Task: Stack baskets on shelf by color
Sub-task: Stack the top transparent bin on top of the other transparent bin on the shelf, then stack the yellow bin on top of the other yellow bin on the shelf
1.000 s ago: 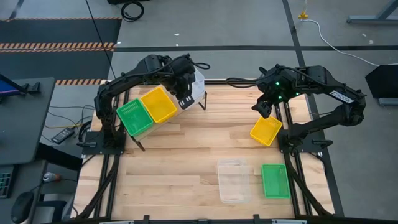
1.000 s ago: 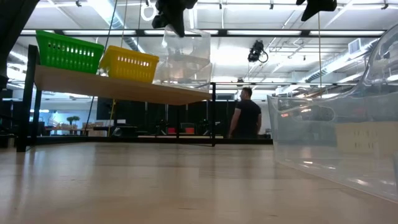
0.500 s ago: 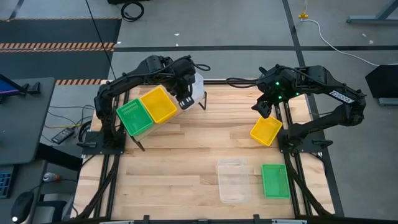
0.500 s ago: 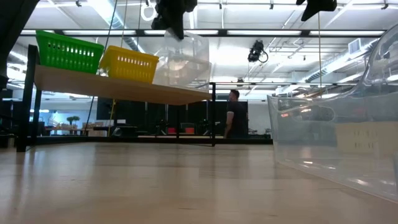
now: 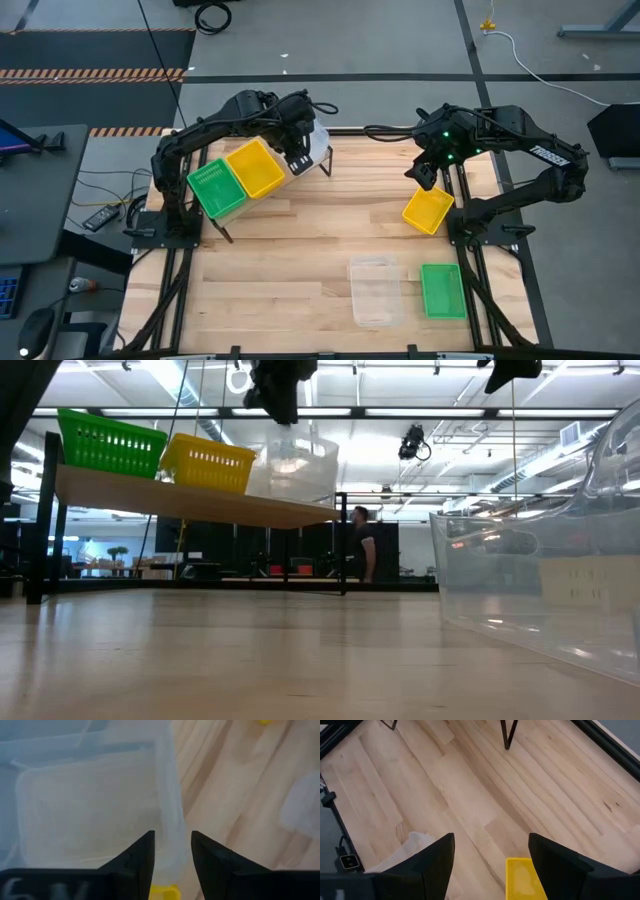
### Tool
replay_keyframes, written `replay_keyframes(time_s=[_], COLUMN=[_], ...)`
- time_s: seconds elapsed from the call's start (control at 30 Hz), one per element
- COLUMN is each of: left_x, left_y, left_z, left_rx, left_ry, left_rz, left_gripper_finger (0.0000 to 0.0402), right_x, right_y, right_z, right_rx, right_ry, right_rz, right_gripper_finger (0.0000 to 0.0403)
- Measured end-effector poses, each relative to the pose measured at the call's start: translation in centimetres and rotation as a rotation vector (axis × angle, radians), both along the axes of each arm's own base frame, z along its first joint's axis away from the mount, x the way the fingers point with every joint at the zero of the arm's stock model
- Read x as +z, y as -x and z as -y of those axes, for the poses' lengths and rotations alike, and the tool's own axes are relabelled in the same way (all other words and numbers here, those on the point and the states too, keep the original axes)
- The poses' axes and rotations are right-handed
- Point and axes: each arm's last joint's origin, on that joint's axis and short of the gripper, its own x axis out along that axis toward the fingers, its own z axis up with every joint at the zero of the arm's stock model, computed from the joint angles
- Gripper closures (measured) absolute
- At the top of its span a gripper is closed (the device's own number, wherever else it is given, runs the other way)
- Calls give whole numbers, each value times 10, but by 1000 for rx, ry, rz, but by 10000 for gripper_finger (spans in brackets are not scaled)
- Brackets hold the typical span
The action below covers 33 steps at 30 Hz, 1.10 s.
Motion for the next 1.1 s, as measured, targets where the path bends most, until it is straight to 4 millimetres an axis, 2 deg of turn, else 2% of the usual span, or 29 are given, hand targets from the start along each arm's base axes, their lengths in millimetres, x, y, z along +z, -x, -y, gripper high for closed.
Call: replay_keyframes(time_s=[0.13,0.3,0.43,0.6,0.7,0.93,1.1], left_x=[15,43,69,106,119,125,128], left_y=[3,9,17,31,35,34,31], left_z=[4,10,20,42,55,83,104], left_rx=[-12,-23,-48,-86,-116,-180,-185], left_ry=[-17,-52,-95,-138,-144,-110,-112], left_rz=[66,175,351,607,703,753,792], left_gripper_finger=[262,265,271,273,273,274,274], right_x=[0,-1,-15,-48,-71,-130,-161], right_y=[0,1,-3,-10,-13,-13,-15], right_z=[0,-1,-7,-18,-24,-40,-50], right_rx=[2,-11,22,41,25,14,23], right_ry=[1,-17,-61,-156,-211,-325,-361], right_rz=[0,-9,-69,-192,-277,-469,-483], right_gripper_finger=[143,143,143,143,143,143,143])
